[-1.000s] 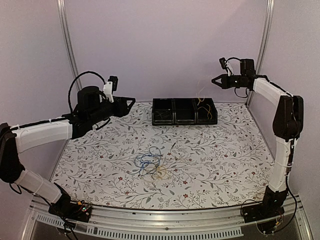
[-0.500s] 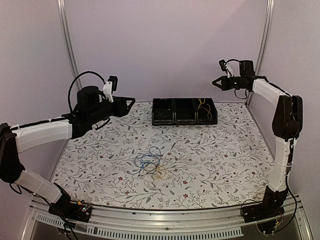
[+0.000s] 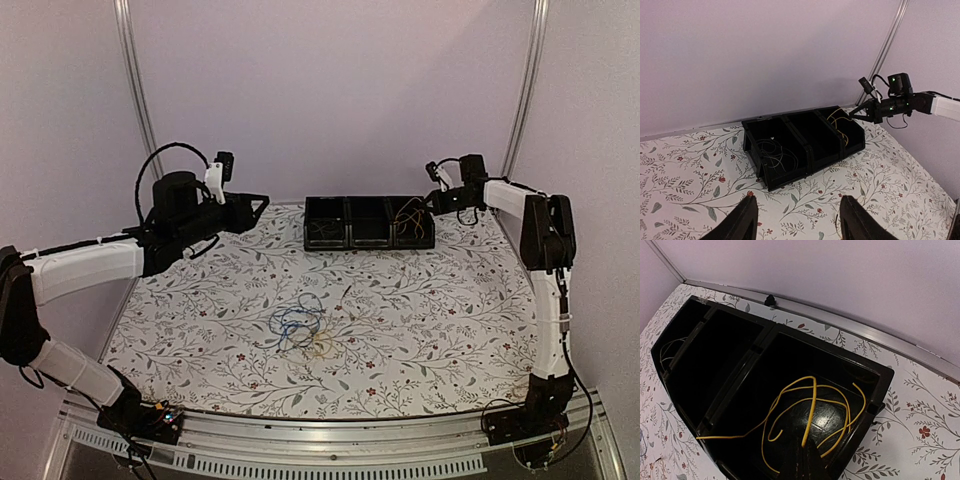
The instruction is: Untangle the cables
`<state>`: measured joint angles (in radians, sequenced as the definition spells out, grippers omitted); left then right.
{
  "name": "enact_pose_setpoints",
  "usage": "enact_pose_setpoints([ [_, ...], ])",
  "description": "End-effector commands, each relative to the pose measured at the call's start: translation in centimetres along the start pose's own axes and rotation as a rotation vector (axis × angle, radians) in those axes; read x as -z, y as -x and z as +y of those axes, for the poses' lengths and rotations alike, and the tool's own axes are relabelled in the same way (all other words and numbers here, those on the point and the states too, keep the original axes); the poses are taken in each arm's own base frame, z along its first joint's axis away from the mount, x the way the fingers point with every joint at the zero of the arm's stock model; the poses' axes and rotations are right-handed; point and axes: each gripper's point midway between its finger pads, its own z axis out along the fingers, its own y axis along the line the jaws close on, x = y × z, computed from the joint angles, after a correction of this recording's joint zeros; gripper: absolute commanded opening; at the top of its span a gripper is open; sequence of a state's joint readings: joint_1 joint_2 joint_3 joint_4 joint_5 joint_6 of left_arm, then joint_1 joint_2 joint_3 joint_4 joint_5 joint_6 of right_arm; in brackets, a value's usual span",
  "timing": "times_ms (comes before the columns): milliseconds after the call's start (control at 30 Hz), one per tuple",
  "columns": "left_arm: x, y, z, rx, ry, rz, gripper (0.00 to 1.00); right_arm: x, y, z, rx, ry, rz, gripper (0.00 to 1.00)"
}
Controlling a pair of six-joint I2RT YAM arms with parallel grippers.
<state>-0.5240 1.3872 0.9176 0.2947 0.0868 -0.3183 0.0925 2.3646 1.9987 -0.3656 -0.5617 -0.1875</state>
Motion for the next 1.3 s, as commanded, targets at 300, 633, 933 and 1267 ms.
enact_pose_setpoints([
  [300,-0.2,0.0,0.3,0.021,-0.019,-0.003,0.57,-0.7,0.1,1.5,0.071,-0.043,0.04,0.23],
  [633,0.0,0.2,0.0,0.036,-0.029,-0.002,0.57,6.9,3.3,2.3,0.11,-0.24,-0.015,0.56],
  [933,-2.4,-5.0,0.2,0.032,0.011,0.176,0.57,8.3,-0.1,15.2,0.318,0.022,-0.005,0.54],
  [1267,-4.3,-10.1,-2.0,0.021,-0.039,0.337,0.57,4.2,-17.1,28.3,0.598,0.397,0.353,0.64],
])
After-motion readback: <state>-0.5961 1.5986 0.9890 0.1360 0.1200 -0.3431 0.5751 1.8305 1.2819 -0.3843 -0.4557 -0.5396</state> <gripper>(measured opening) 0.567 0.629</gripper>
